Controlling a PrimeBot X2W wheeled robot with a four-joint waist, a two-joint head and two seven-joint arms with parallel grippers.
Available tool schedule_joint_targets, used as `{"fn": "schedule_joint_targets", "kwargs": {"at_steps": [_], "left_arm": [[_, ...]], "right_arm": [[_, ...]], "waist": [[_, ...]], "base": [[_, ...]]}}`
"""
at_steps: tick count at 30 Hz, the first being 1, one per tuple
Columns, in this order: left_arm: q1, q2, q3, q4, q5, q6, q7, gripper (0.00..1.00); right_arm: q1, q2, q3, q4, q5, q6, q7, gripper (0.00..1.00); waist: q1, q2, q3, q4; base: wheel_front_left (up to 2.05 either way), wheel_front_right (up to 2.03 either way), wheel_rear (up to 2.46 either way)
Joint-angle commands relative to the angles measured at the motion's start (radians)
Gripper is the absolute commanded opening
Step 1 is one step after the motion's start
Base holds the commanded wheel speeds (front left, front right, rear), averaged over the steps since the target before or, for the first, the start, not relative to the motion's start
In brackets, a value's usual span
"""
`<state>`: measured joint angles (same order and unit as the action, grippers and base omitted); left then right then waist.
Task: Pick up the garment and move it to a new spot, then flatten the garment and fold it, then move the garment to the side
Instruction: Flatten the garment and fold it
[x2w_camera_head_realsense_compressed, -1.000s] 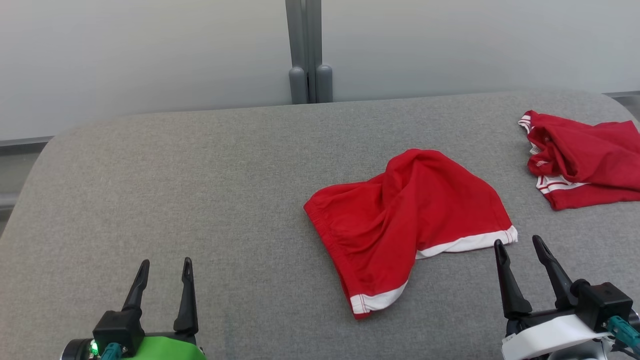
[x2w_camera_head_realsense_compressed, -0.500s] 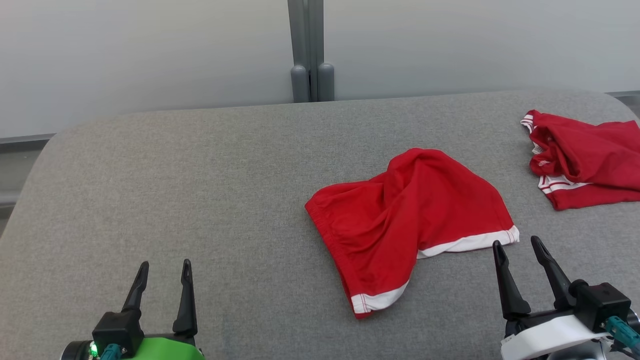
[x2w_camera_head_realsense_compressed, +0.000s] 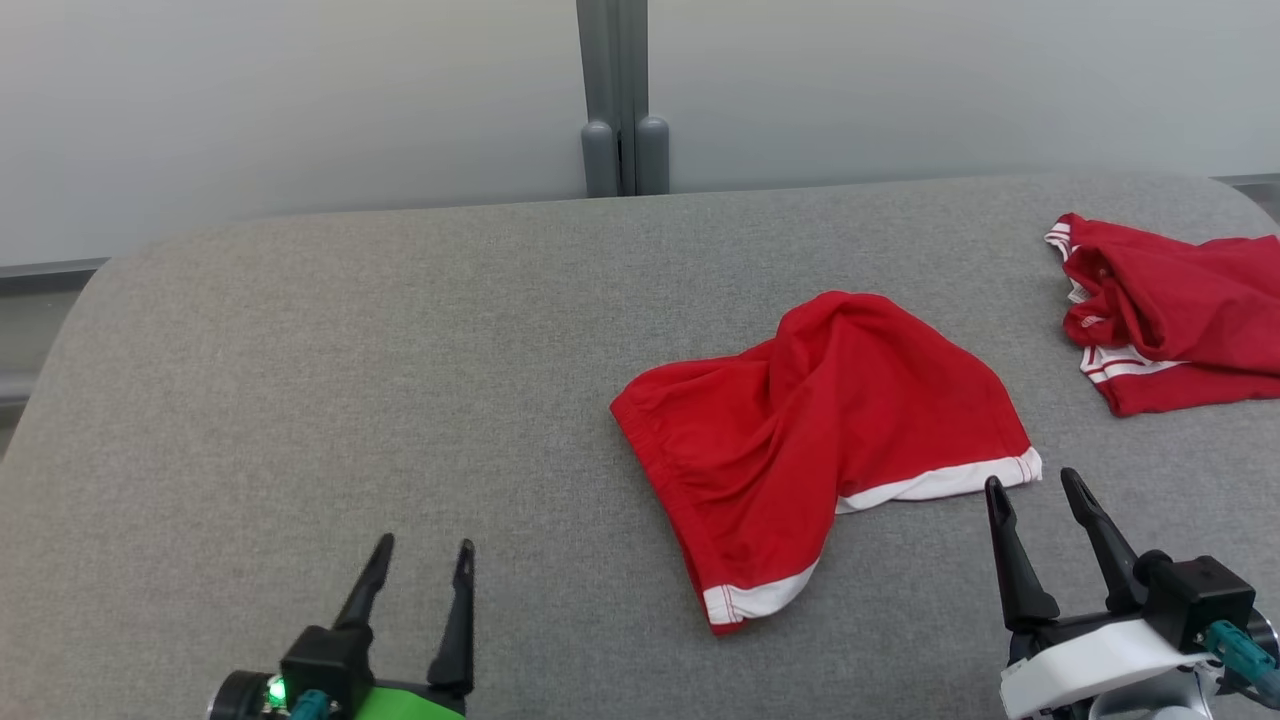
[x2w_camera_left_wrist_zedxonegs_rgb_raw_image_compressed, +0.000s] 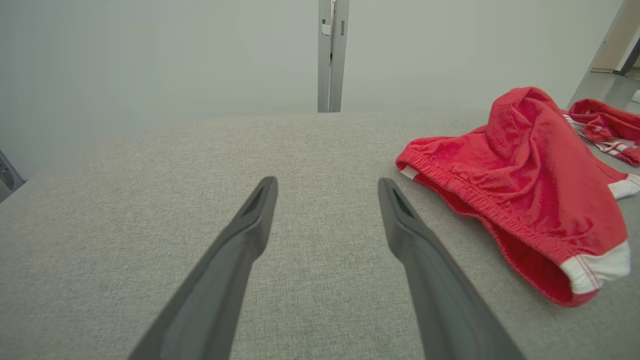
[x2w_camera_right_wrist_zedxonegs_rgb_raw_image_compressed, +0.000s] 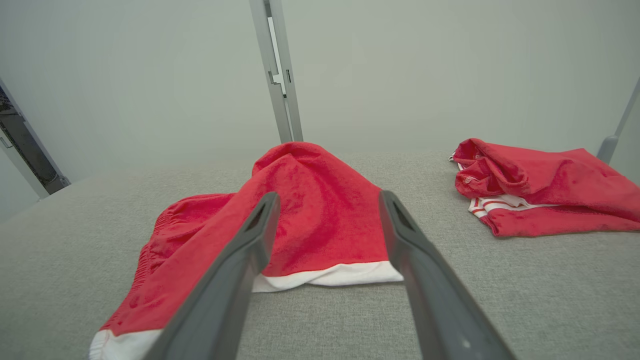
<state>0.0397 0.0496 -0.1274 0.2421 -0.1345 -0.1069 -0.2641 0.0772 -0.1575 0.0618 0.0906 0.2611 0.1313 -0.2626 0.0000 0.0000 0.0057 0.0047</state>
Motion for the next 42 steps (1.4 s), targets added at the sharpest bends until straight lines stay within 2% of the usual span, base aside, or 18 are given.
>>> {"fn": "schedule_joint_targets", "kwargs": {"at_steps": [1,12,22,27,38,39,40,41,42], "left_arm": [[-0.007,0.002,-0.025,0.009,-0.006,-0.007,0.001,1.00],[-0.105,0.003,-0.340,0.109,-0.033,-0.022,0.001,1.00],[-0.226,0.003,-0.568,0.221,-0.118,-0.024,0.001,1.00],[-0.275,0.003,-0.638,0.252,-0.156,-0.024,0.001,1.00],[-0.353,0.003,-0.709,0.235,-0.216,-0.024,0.001,1.00],[-0.356,0.003,-0.713,0.232,-0.222,-0.024,0.001,0.72],[-0.359,0.003,-0.714,0.230,-0.226,-0.024,0.000,0.45],[-0.363,0.003,-0.714,0.223,-0.234,-0.024,0.001,0.11],[-0.365,0.003,-0.713,0.220,-0.241,-0.024,0.001,0.00]], "right_arm": [[-0.023,-0.007,-0.003,0.010,-0.007,-0.001,-0.003,1.00],[-0.191,-0.074,-0.024,0.198,-0.022,-0.001,-0.003,1.00],[-0.353,-0.103,0.011,0.409,-0.007,-0.001,-0.003,1.00],[-0.406,-0.100,0.013,0.498,0.008,-0.001,-0.003,1.00],[-0.484,-0.090,0.030,0.662,0.052,-0.001,-0.003,1.00],[-0.491,-0.086,0.040,0.683,0.067,-0.001,-0.003,1.00],[-0.495,-0.085,0.047,0.691,0.074,-0.001,-0.002,0.80],[-0.499,-0.084,0.056,0.701,0.083,-0.001,0.000,0.26],[-0.500,-0.083,0.061,0.705,0.091,-0.001,0.000,0.00]], "waist": [[0.0000,0.0000,0.010,0.000],[0.0000,0.0000,0.104,-0.006],[0.0000,0.0000,0.187,-0.023],[0.0000,0.0000,0.211,-0.023],[0.0000,0.0000,0.260,0.004],[0.0000,0.0000,0.266,0.008],[0.0000,0.0000,0.267,0.010],[0.0000,0.0000,0.270,0.012],[0.0000,0.0000,0.271,0.014]], "base": [[0.00,0.00,0.00],[0.00,0.00,0.00],[0.00,0.00,0.00],[0.00,0.00,0.00],[0.00,0.00,0.00],[0.00,0.00,0.00],[0.00,0.00,0.00],[0.00,0.00,0.00],[0.00,0.00,0.00]]}}
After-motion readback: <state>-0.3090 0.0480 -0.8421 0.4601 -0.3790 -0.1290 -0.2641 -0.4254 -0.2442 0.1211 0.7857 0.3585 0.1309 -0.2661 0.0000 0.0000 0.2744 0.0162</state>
